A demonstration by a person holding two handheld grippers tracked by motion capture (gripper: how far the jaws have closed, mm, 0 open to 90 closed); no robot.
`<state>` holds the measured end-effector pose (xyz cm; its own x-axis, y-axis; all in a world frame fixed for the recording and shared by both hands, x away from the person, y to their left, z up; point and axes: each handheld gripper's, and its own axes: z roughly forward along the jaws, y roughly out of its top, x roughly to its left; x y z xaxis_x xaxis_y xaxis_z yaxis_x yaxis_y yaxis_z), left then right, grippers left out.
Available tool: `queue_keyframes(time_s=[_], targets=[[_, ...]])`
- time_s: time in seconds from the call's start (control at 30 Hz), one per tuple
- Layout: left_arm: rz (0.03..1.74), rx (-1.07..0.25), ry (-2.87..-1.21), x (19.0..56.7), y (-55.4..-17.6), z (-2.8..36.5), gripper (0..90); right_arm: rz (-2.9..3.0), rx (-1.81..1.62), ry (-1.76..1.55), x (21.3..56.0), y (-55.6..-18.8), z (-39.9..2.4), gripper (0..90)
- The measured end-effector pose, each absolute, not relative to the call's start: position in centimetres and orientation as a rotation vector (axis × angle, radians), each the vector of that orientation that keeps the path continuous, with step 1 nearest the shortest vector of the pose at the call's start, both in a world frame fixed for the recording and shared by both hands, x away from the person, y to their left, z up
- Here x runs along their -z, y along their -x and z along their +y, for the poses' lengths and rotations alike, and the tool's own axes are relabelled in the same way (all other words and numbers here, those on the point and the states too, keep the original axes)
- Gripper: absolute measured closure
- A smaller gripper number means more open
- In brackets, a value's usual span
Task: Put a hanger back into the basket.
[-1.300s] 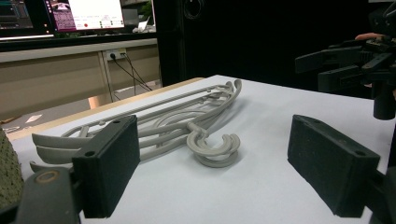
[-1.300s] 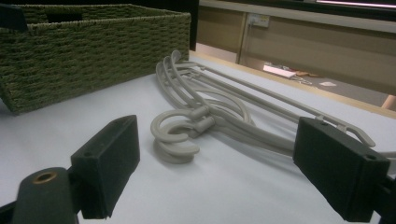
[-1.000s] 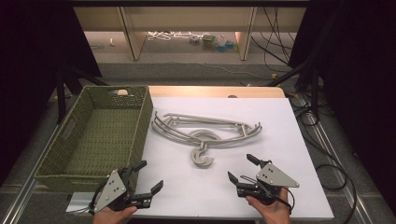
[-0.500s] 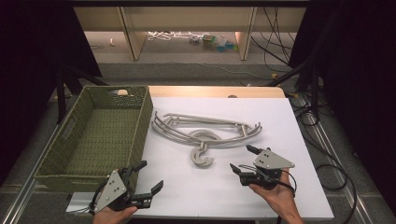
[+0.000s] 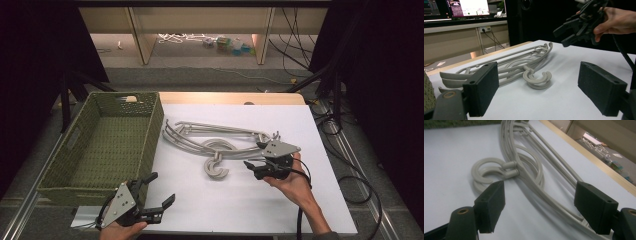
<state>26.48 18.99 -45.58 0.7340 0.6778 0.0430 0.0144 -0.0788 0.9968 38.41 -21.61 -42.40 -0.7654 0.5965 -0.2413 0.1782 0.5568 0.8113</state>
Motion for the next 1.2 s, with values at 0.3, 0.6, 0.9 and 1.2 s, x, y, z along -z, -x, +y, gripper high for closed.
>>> queue_keyframes(time_s=[0.3, 0.6, 0.9, 1.2], targets=[[0.577, -0.597, -1.57, 45.6, -26.4, 18.9, 17.2, 2.438, -0.94, -0.522, 44.2, -42.9, -19.8, 35.6], [0.575, -0.597, -1.572, 45.6, -26.4, 18.9, 17.3, 2.509, -0.846, -0.461, 45.4, -44.7, -18.8, 42.5], [0.574, -0.601, -1.574, 45.6, -26.4, 18.9, 17.5, 2.553, -0.788, -0.414, 46.3, -45.4, -18.5, 53.2], [0.574, -0.6, -1.573, 45.6, -26.4, 18.9, 17.5, 2.602, -0.679, -0.313, 46.6, -46.1, -17.9, 64.0]])
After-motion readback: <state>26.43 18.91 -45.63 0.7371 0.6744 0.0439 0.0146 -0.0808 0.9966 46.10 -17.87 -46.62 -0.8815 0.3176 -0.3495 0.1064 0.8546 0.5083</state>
